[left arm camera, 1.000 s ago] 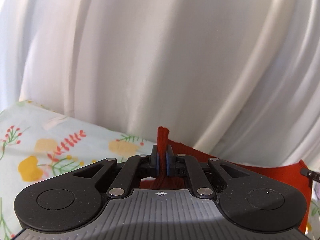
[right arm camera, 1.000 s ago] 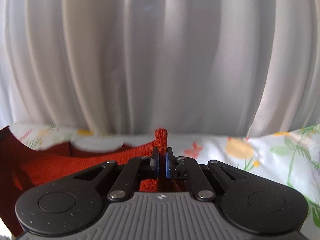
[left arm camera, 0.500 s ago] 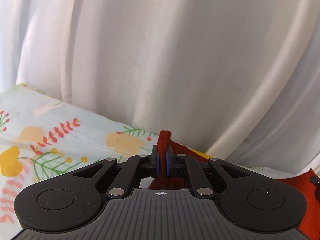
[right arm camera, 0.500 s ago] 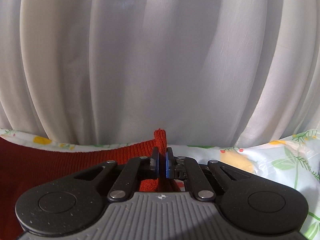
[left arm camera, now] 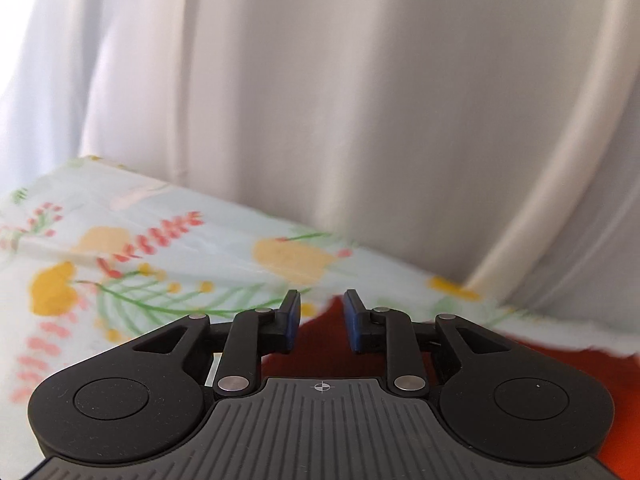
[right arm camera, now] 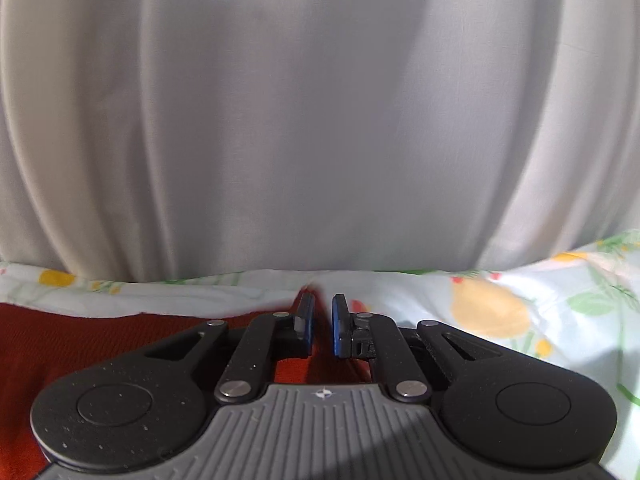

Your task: Fold small clothes

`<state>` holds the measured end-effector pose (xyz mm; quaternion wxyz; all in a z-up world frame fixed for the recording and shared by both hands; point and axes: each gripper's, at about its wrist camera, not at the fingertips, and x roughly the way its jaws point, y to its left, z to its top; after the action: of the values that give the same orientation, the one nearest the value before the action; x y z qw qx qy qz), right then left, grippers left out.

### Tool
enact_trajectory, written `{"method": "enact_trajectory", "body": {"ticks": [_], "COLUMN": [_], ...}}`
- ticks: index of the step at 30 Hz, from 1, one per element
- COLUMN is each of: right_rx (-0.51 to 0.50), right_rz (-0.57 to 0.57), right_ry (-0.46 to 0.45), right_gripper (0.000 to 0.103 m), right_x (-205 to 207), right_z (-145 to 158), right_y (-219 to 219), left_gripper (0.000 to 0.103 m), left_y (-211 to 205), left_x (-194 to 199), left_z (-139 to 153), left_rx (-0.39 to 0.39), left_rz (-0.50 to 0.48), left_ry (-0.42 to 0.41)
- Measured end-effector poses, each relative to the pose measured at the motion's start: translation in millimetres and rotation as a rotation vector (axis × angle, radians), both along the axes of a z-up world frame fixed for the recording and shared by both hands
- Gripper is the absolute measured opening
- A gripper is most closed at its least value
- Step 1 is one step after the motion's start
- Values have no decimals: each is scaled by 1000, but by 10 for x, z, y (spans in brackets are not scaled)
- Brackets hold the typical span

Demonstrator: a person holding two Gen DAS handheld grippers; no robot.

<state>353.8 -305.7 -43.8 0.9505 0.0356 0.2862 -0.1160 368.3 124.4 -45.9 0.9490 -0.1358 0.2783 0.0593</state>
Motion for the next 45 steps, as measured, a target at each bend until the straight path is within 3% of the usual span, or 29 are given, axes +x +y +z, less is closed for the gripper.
{"method": "enact_trajectory", "body": {"ticks": [1, 2, 3, 4, 6, 7, 9, 10, 11, 13, 15, 21, 23, 27, 32, 36, 39, 40, 41, 42, 43, 44, 45], "right_rx": [48, 153, 294, 479, 870, 996, 1105, 1089, 1038, 901, 846, 552, 603, 516, 538, 455, 293, 230, 179, 154, 168, 206, 247], "right_rz": [-44, -66, -44, 30, 234, 284, 309, 286, 280, 294, 250, 91, 73, 74, 73, 60, 34, 26, 19, 22, 32, 50, 74], "right_ry": [-37, -87, -117, -127, -80, -38, 10, 24, 19, -5, -20, -64, -80, -79, -81, -65, -26, -11, -1, 1, -5, -15, -22], "right_gripper": [22, 23, 23, 23, 27, 27, 27, 27, 11, 2, 2, 4, 4, 4, 4, 4, 9, 12, 18, 22, 30, 37, 40], "right_x": [-68, -161, -227, -260, -221, -187, -133, -114, -99, -98, -99, -182, -238, -222, -155, -259, -349, -414, -498, -610, -755, -916, -1064], "right_z": [57, 102, 106, 48, -233, -388, -637, -722, -765, -745, -702, -602, -644, -616, -613, -442, -365, -329, -287, -240, -188, -144, -112], "right_y": [-20, -48, -33, 12, 216, 357, 564, 607, 607, 533, 342, -159, -261, -129, -81, -180, -60, -23, 7, 27, 30, 31, 41], "left_gripper": [29, 38, 48, 50, 50, 50, 50, 50, 50, 50, 50, 47, 46, 46, 41, 52, 53, 62, 80, 82, 82, 82, 83], "left_y": [-94, -205, -330, -440, -644, -703, -711, -669, -601, -513, -478, -377, -304, -83, 29, 169, 378, 398, 394, 388, 403, 458, 522], "left_x": [-31, -30, 3, 39, 105, 138, 168, 172, 176, 176, 175, 161, 141, 55, -70, -275, -487, -558, -641, -748, -875, -1042, -1188], "left_z": [8, -9, -51, -103, -239, -310, -427, -474, -507, -516, -523, -563, -552, -555, -497, -441, -353, -314, -271, -233, -211, -184, -177], "left_rx": [-71, -139, -194, -227, -226, -197, -146, -146, -171, -192, -189, -248, -238, -254, -197, -104, -78, -22, 70, 149, 172, 128, 28], "left_rz": [-40, -90, -145, -175, -181, -172, -127, -107, -97, -83, -93, -88, -81, -49, -64, -33, 2, 21, 72, 115, 128, 116, 89], "left_ry": [-30, -45, -47, -43, -52, -40, -9, -1, 1, -7, -10, -27, -24, -33, -30, -12, 25, 49, 98, 130, 136, 129, 126]}}
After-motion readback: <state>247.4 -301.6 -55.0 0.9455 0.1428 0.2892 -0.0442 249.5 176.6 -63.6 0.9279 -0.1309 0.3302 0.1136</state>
